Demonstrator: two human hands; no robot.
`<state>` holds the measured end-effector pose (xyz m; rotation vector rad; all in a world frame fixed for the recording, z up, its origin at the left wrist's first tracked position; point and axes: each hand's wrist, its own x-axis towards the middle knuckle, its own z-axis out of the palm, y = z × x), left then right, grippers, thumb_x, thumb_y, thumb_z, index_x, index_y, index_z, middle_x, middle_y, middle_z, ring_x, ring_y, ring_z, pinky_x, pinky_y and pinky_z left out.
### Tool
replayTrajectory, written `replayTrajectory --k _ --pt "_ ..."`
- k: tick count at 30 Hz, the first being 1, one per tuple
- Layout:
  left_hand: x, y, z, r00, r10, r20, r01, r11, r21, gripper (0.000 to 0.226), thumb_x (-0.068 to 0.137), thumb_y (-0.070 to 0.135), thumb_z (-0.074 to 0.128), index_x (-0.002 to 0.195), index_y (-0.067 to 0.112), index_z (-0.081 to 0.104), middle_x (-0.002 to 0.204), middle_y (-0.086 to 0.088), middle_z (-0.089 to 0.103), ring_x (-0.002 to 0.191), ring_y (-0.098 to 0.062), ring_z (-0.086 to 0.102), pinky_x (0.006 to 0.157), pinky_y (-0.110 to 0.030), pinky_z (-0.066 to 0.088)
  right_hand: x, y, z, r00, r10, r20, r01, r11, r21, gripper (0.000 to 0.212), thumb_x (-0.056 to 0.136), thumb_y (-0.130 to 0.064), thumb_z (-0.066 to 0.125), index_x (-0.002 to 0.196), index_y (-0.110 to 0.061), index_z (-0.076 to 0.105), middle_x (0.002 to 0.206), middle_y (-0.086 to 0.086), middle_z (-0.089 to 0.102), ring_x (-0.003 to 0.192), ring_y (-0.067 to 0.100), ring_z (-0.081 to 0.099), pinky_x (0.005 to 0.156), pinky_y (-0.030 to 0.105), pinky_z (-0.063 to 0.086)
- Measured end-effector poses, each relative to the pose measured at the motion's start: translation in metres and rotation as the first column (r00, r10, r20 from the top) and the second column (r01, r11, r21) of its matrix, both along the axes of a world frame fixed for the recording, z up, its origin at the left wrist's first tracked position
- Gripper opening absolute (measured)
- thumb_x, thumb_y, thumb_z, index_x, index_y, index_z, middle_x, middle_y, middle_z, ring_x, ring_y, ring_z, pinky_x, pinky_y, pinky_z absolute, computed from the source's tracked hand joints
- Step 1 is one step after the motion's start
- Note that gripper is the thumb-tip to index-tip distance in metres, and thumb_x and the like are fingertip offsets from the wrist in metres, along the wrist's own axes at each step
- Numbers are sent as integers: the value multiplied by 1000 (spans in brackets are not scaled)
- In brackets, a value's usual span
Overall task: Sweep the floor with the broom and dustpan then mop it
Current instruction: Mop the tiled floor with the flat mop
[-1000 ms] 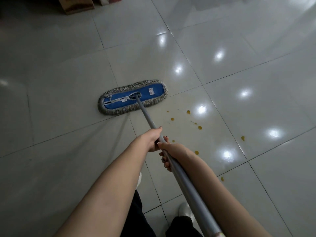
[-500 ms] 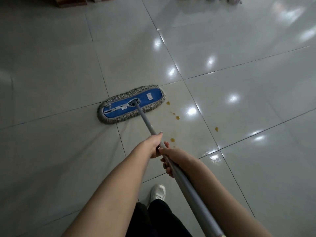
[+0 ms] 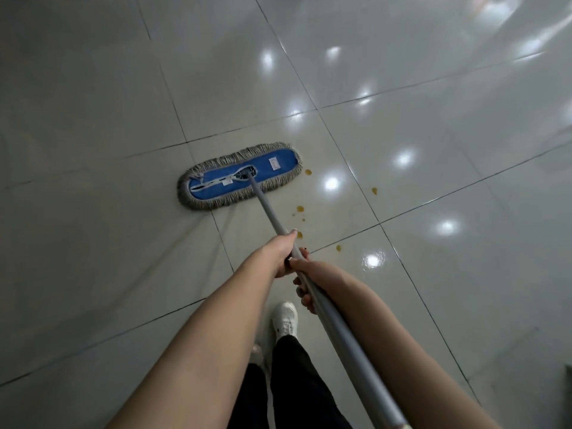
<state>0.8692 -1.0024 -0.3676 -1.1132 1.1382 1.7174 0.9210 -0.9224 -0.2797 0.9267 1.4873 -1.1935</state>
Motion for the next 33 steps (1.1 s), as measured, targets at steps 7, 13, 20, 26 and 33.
replayTrajectory --k 7,13,20,26,33 --pt "75 39 0 997 -79 19 79 996 -29 36 93 41 48 76 10 43 47 -3 53 25 -12 48 39 -21 45 78 37 7 999 -28 37 28 1000 0 43 94 -44 50 69 -9 43 56 3 42 20 9 39 32 6 32" --pt "148 94 4 992 -121 24 123 989 -82 36 94 42 47 76 10 44 58 -4 51 25 -13 49 32 -16 43 153 93 2 999 -37 29 37 999 -18 43 94 -43 50 70 -8 44 57 4 43 20 10 39 32 6 32" --pt "265 203 0 992 -123 30 126 983 -131 39 95 42 44 76 7 43 60 -5 49 46 -17 49 31 -16 42 270 204 -12 998 -44 39 46 996 -71 42 93 -43 51 69 -10 45 43 0 45 22 10 40 34 6 32" --pt "346 279 15 987 -153 52 159 977 -139 39 96 41 42 74 9 41 59 -3 49 43 -16 48 30 -15 42 349 282 -4 999 -21 45 24 998 -65 40 94 -42 50 70 -11 43 31 -2 44 22 10 40 33 7 32" --pt "396 331 30 958 -278 66 285 948 -142 38 98 40 37 75 9 39 61 -4 48 23 -13 48 26 -14 38 404 332 3 998 -47 44 49 998 -48 40 92 -42 53 70 -10 45 33 -1 45 22 10 41 33 8 32"
